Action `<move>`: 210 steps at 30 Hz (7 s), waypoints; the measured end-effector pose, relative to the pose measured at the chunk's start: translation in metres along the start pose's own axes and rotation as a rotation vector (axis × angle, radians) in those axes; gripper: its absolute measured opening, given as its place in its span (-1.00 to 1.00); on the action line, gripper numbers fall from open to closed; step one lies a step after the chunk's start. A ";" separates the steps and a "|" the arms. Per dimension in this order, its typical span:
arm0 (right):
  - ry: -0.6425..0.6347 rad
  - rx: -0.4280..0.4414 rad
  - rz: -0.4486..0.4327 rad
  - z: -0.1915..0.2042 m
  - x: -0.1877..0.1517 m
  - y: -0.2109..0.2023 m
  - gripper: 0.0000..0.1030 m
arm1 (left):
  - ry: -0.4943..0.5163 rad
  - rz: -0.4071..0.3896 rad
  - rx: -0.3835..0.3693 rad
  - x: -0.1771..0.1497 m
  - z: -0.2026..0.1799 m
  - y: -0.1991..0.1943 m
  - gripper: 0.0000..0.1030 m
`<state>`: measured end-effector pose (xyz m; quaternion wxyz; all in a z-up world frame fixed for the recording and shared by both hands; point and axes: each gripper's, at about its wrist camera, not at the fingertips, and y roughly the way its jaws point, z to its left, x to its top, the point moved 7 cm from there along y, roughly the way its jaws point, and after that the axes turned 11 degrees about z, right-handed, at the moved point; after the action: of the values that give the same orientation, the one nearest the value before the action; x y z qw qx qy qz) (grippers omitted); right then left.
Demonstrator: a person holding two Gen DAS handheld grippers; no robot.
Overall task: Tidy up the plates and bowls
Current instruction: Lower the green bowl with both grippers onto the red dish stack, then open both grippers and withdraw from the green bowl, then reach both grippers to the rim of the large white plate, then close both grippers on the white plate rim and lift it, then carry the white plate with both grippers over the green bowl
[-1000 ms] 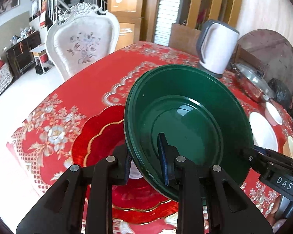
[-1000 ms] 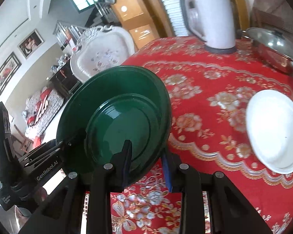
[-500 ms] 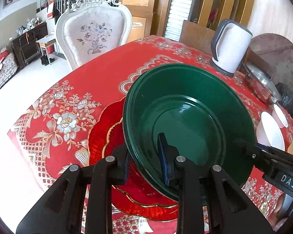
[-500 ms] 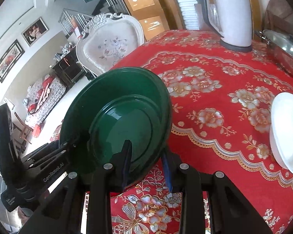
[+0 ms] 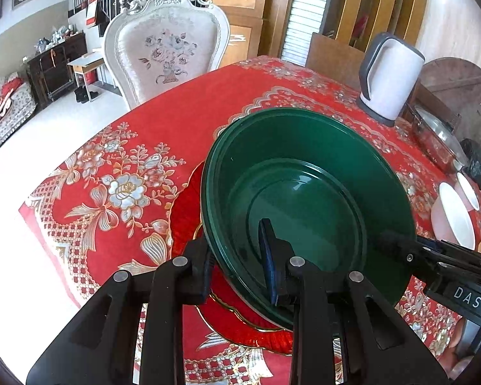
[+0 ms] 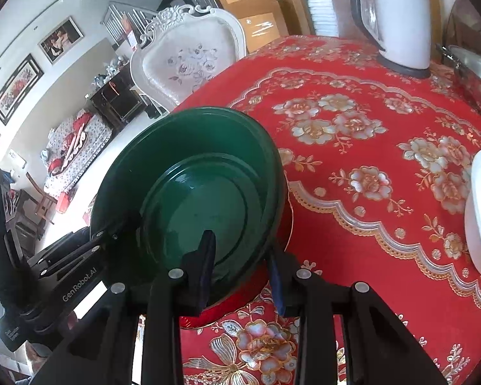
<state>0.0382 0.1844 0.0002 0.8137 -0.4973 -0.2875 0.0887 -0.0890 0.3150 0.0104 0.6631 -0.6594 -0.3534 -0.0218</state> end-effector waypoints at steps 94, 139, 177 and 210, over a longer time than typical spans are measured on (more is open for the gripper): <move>0.424 -0.015 -0.246 -0.192 -0.075 -0.155 -0.04 | 0.359 -0.050 -0.197 -0.005 -0.246 -0.013 0.13; 0.515 -0.098 -0.161 -0.294 -0.058 -0.124 0.01 | 0.458 0.157 -0.140 0.010 -0.334 0.085 0.13; 0.360 -0.225 -0.155 -0.265 -0.058 -0.125 -0.69 | 0.526 0.143 -0.146 -0.003 -0.341 0.080 -0.56; 0.203 -0.257 -0.174 -0.169 -0.038 -0.130 -0.63 | 0.409 0.049 -0.150 0.012 -0.254 0.018 -0.56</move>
<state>0.0826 -0.0239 0.0401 0.7728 -0.5770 -0.2548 -0.0704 0.0405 0.0965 0.0308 0.6706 -0.6971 -0.1926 -0.1652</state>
